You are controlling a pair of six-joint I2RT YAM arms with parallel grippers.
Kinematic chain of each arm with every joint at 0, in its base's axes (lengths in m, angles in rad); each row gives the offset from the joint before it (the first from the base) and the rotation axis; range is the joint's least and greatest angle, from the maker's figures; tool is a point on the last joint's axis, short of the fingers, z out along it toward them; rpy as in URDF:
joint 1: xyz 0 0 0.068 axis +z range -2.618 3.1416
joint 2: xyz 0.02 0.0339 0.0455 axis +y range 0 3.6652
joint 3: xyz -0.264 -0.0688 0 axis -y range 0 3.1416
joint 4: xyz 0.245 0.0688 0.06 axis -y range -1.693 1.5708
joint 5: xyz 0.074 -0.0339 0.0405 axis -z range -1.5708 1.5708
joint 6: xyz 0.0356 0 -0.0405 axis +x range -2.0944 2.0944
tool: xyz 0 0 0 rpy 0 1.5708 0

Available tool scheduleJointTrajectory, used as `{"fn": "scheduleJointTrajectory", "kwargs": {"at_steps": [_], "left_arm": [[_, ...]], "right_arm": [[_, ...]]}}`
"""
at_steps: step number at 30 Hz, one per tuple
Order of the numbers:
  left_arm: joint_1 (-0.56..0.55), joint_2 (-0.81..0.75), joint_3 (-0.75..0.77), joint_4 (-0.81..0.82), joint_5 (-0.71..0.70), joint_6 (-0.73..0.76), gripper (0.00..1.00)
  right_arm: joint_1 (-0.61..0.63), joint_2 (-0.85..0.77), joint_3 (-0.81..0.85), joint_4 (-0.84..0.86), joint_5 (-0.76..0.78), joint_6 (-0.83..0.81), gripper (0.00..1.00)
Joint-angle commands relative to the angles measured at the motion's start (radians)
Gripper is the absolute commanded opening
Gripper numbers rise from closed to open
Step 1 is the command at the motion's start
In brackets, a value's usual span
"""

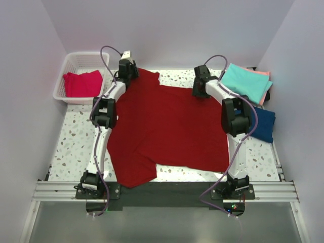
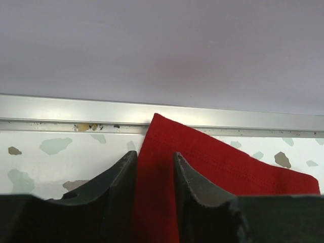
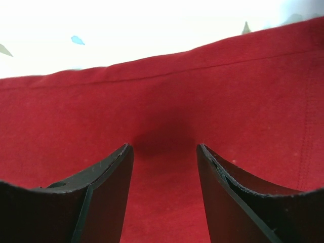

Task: Fold and stack the t-shirts
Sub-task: Flatten the tshirt out, then fold the tshirt

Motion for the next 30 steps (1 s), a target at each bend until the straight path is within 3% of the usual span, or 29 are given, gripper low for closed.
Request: {"fn": "scheduleJointTrajectory", "kwargs": {"at_steps": [1, 3, 7, 12, 21, 28, 30], "left_arm": [[0.014, -0.015, 0.036, -0.053, 0.060, 0.038, 0.35], [0.006, -0.016, 0.036, -0.060, 0.069, 0.053, 0.34], [-0.014, -0.024, 0.039, -0.080, 0.054, 0.118, 0.48], [-0.045, -0.036, 0.037, -0.143, 0.026, 0.182, 0.50], [-0.048, -0.054, 0.024, -0.192, -0.046, 0.230, 0.28], [-0.048, -0.082, -0.028, -0.185, -0.119, 0.241, 0.00], [-0.048, -0.091, -0.038, -0.186, -0.123, 0.242, 0.00]], "right_arm": [[-0.019, -0.017, 0.064, -0.033, 0.014, 0.049, 0.57], [-0.020, -0.009, 0.086, -0.044, 0.009, 0.050, 0.57], [-0.023, -0.006, 0.098, -0.051, 0.002, 0.055, 0.57], [-0.025, -0.020, 0.077, -0.050, -0.003, 0.062, 0.57], [-0.026, -0.045, 0.057, -0.044, -0.006, 0.061, 0.57], [-0.028, -0.057, 0.038, -0.062, 0.027, 0.084, 0.56], [-0.033, -0.061, 0.041, -0.074, 0.043, 0.092, 0.56]]}}
